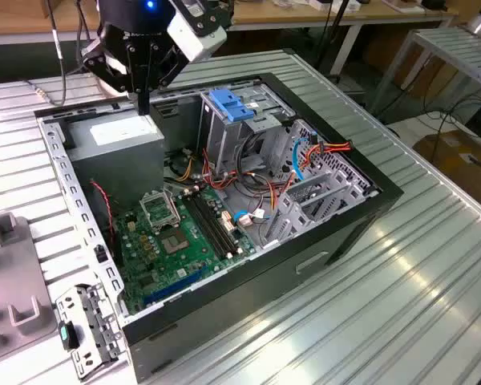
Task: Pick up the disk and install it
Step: 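Reach for the disk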
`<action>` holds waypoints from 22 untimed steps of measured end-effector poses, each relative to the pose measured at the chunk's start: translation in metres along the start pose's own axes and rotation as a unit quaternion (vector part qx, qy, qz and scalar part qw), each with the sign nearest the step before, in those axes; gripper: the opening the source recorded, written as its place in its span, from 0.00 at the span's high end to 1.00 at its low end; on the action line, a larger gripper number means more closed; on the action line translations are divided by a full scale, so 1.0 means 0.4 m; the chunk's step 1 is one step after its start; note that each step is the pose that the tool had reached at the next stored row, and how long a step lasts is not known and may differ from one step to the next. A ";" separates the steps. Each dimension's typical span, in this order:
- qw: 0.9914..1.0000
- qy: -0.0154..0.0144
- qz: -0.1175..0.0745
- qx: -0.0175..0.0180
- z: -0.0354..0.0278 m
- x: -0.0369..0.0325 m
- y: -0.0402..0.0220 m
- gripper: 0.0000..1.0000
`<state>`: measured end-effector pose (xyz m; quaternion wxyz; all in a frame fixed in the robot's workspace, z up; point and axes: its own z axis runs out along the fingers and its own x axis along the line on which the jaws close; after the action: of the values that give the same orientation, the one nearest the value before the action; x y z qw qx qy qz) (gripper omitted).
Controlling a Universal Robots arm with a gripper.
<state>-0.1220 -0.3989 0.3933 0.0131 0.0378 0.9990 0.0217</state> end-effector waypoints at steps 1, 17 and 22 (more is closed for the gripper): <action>1.000 0.000 0.000 0.000 0.000 0.005 0.000 0.89; 1.000 0.001 0.000 0.000 0.002 0.068 -0.005 0.89; 1.000 0.001 0.000 0.000 0.003 0.079 -0.006 0.89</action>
<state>-0.1537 -0.3989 0.3914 0.0120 0.0379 0.9990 0.0217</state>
